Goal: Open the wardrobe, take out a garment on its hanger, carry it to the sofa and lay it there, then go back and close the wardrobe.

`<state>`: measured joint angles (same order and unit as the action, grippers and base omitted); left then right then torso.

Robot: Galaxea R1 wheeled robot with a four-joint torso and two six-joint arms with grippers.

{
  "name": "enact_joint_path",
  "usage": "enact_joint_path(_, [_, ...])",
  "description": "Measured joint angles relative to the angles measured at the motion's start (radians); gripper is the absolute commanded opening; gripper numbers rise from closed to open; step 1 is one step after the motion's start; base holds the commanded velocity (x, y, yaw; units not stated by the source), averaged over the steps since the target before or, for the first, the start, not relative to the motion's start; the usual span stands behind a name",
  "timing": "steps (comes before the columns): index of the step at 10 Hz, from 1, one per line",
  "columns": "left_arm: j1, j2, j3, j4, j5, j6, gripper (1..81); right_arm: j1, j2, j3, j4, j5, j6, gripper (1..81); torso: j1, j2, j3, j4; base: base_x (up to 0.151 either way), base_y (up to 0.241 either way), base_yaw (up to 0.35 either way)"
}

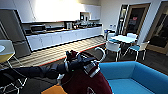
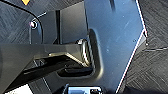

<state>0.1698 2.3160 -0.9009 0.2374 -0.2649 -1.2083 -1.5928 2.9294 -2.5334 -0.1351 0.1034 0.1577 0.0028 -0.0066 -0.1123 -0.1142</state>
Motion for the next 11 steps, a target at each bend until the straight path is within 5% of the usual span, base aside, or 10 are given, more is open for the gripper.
enact_joint_path(3, [0.0, -0.001, 0.0, 0.003, 0.0, 0.0, 1.0, 0.0, 0.005, 0.0, 0.0, 0.001, -0.001, 81.1, 0.0, 0.0, -0.005, 0.0, 0.0, 0.0, -0.265])
enact_joint_path(7, [0.0, -0.011, -0.004, 0.006, 0.01, 0.001, 1.0, 0.0, 0.005, 0.0, 0.0, 0.001, -0.001, 81.1, 0.0, 0.0, -0.104, 0.0, 0.0, 0.0, -0.267])
enact_joint_path(11, [-0.006, -0.011, -0.006, 0.006, 0.003, 0.004, 1.0, 0.011, 0.009, 0.0, -0.001, 0.002, 0.0, 81.1, 0.0, 0.0, -0.114, 0.0, 0.0, 0.0, -0.269])
